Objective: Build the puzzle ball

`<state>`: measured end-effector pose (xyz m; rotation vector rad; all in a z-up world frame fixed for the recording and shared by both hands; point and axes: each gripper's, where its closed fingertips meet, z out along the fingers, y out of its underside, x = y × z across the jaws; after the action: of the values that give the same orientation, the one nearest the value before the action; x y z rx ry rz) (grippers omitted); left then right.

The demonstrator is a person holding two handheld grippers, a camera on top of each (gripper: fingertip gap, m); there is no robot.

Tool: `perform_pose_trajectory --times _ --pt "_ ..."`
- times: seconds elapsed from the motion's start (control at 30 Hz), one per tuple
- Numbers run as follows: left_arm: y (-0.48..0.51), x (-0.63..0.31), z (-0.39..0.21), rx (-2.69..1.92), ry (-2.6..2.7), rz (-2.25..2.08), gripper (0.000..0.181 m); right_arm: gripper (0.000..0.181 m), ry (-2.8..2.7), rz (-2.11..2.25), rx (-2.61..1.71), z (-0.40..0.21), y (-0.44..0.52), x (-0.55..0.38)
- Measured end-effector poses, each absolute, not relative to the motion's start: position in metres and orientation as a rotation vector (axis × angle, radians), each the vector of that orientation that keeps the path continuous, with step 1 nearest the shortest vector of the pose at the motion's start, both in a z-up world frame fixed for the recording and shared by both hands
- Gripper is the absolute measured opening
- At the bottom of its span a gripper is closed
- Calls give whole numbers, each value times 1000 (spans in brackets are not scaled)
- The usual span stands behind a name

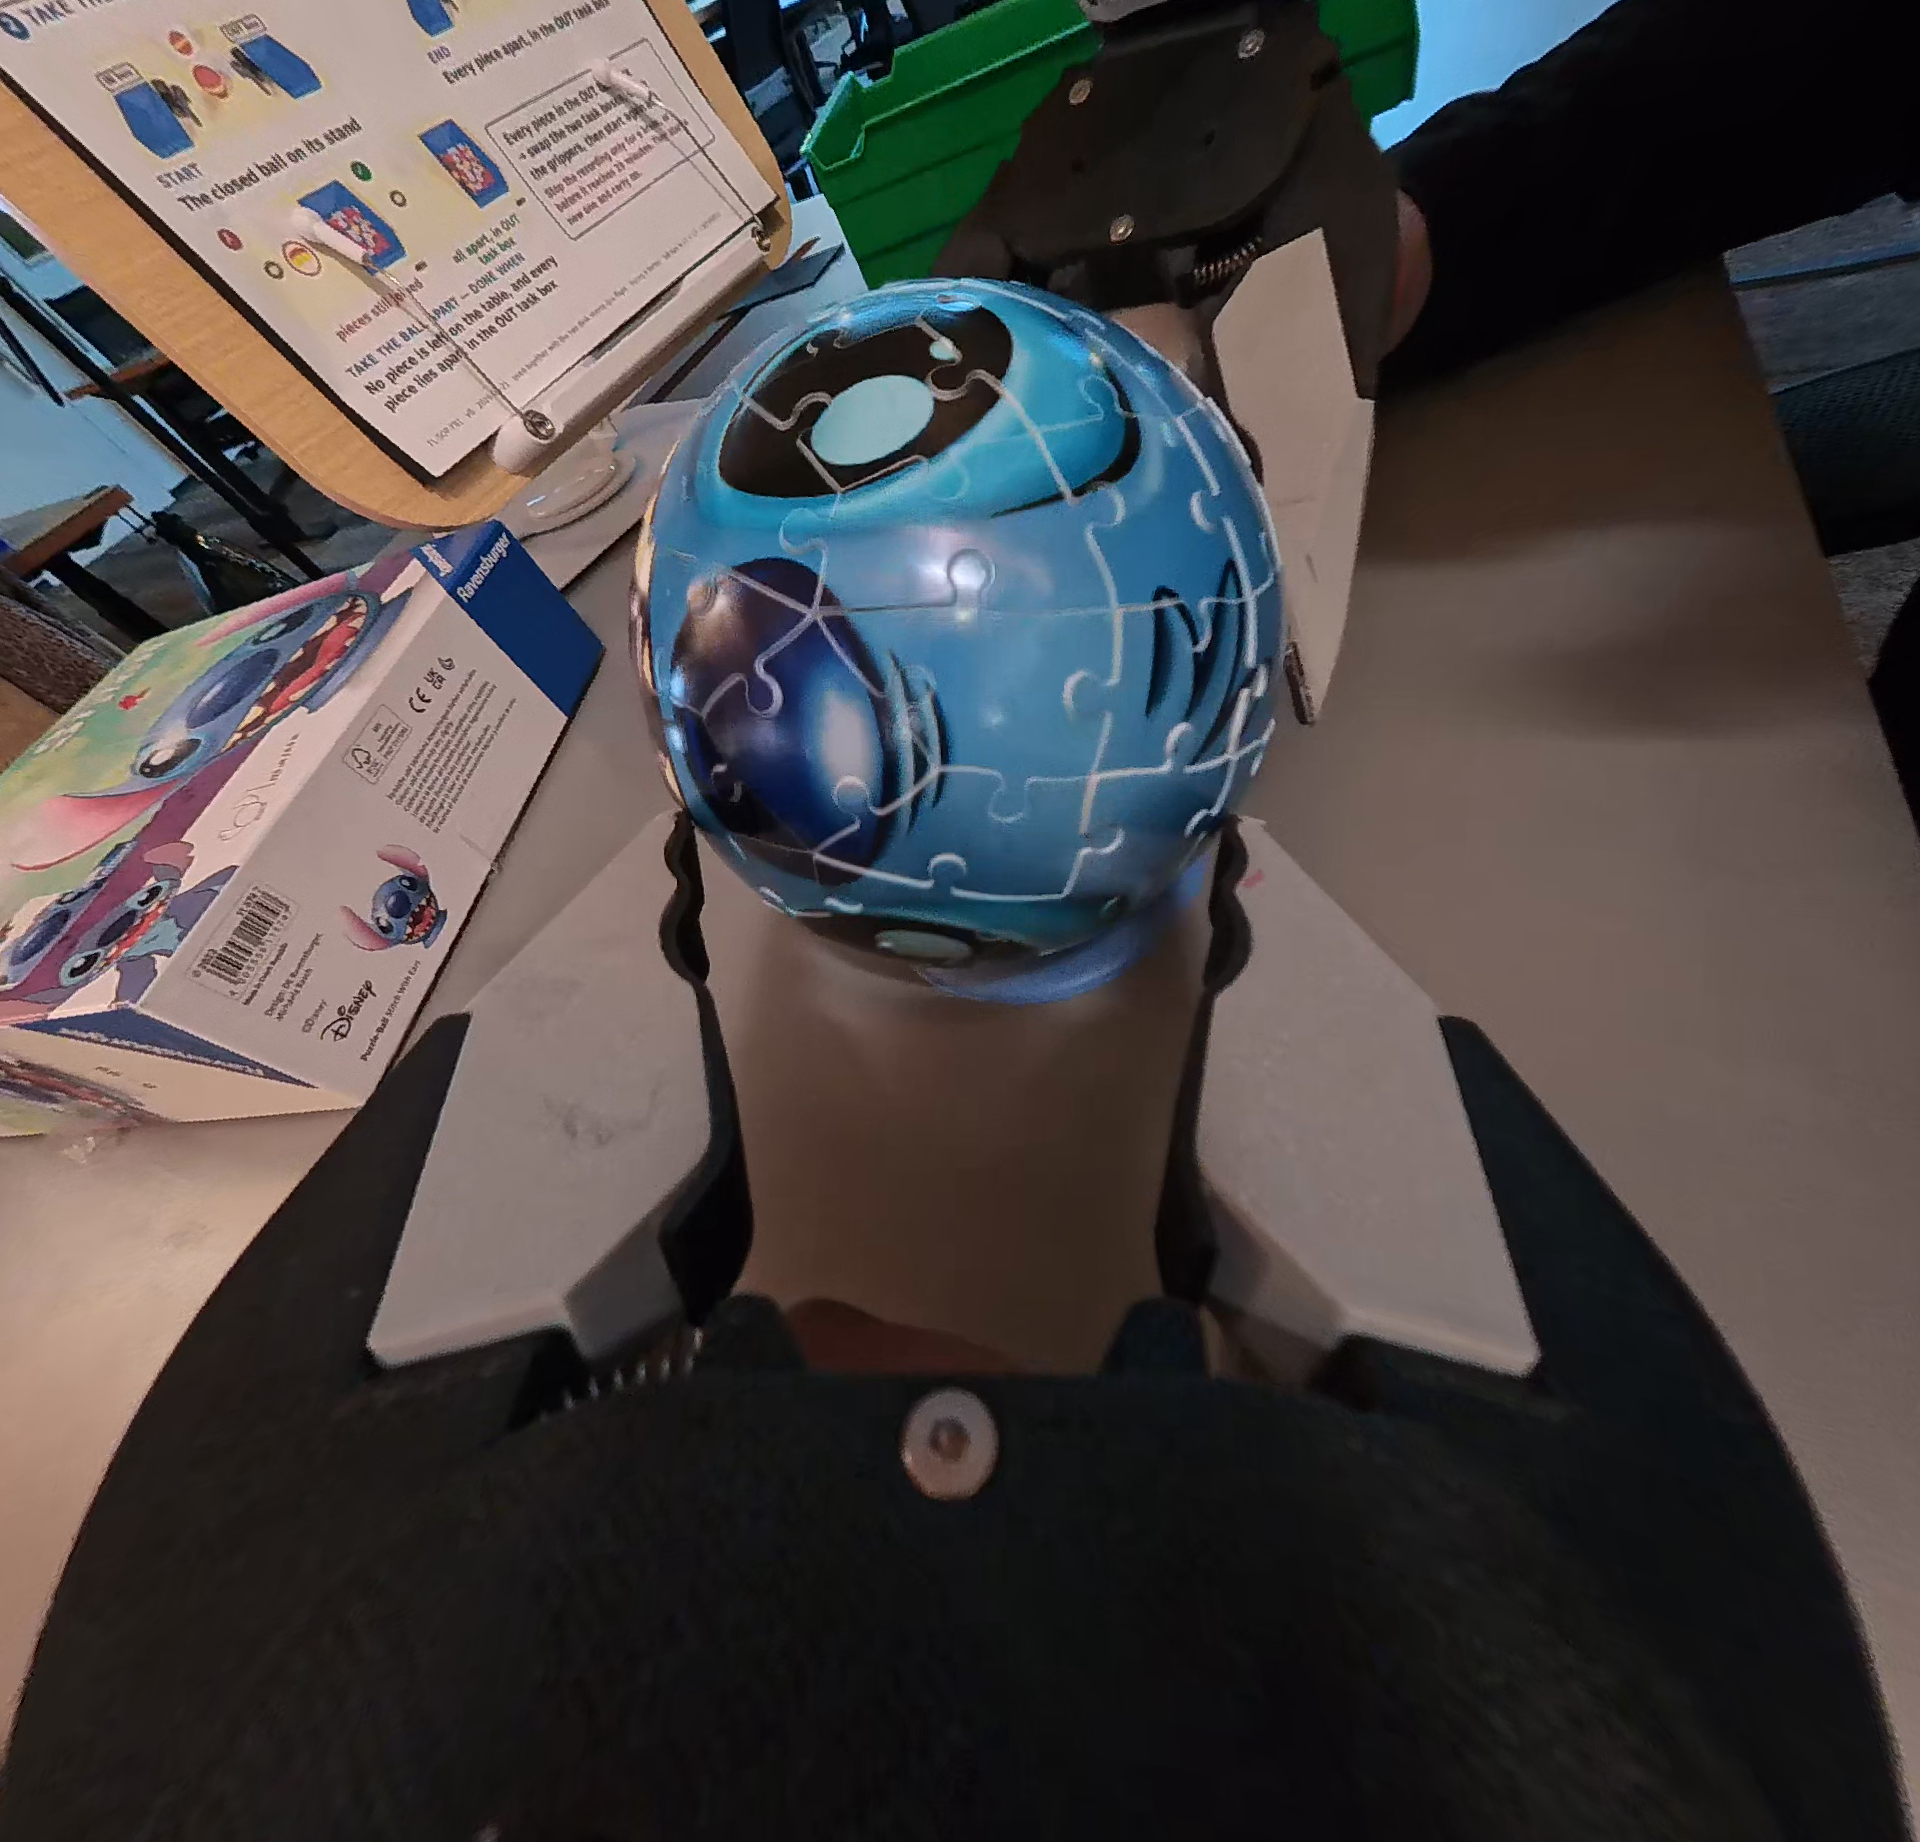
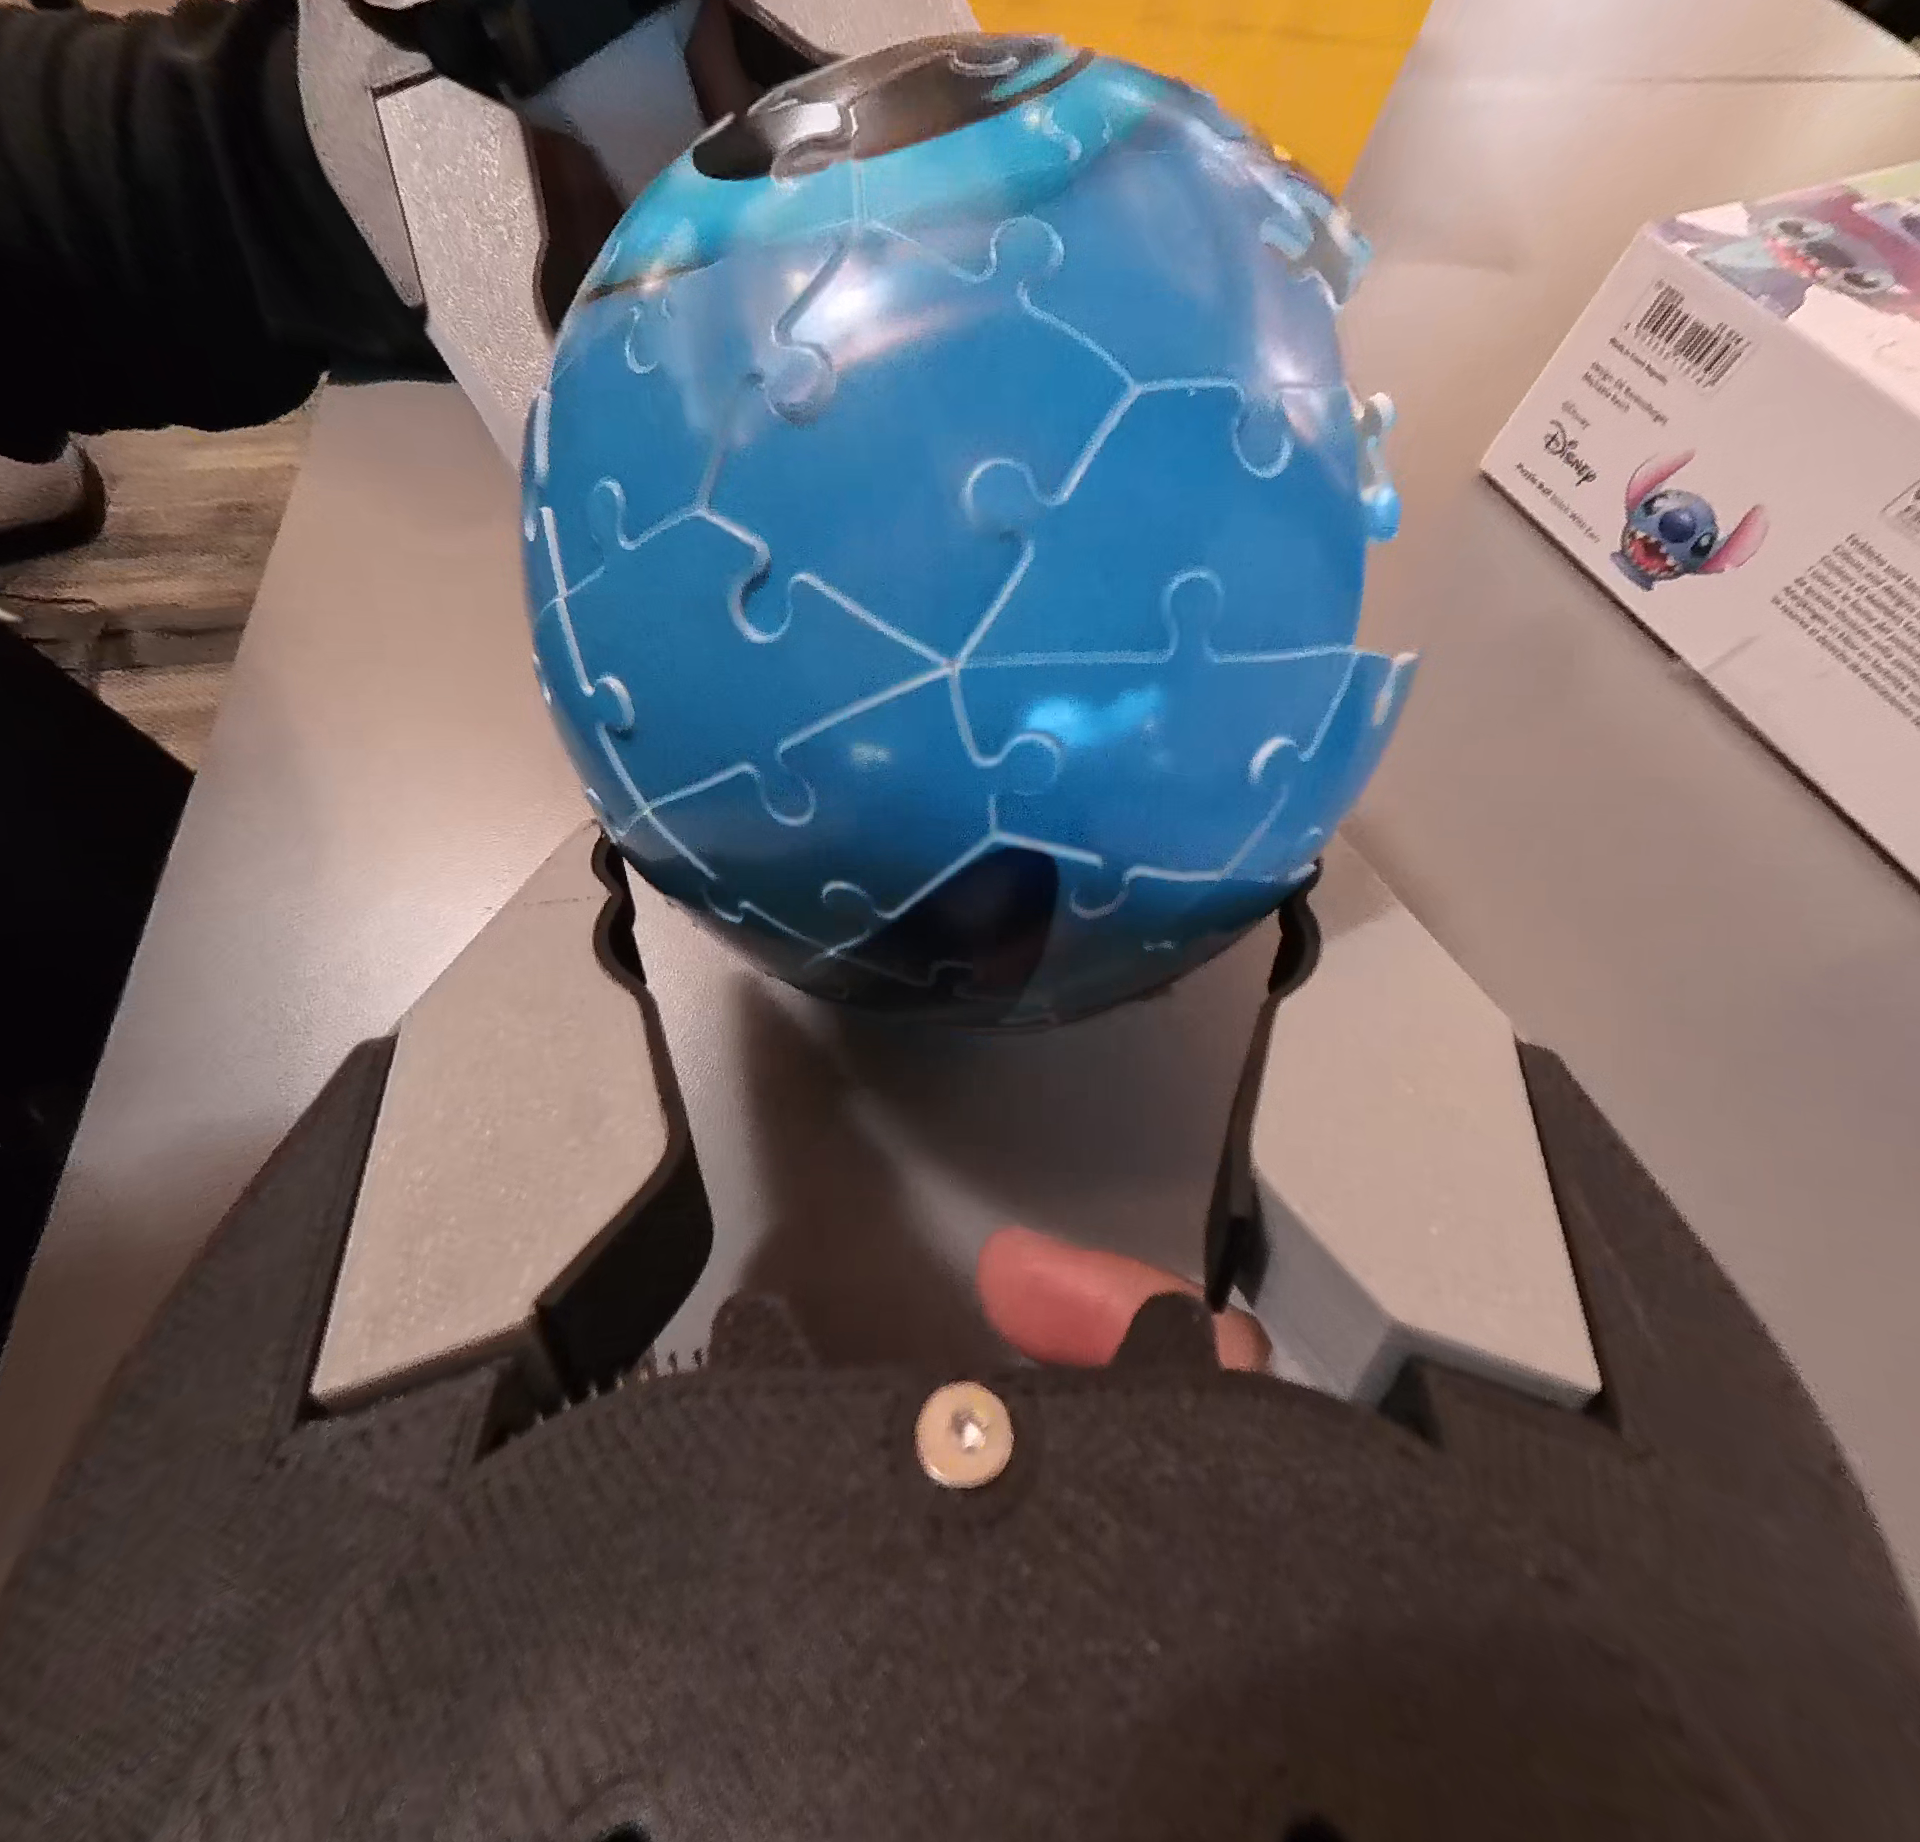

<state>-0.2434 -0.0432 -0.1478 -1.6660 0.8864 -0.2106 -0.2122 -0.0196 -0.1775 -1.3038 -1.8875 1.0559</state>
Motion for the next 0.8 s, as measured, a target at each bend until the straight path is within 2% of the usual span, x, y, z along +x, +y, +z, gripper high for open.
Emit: perform_pose_trajectory --times 0.8 --pt "-43 -245 -145 -1658 869 -232 91 119 -1925 1018 -1378 -188 -16 -210"
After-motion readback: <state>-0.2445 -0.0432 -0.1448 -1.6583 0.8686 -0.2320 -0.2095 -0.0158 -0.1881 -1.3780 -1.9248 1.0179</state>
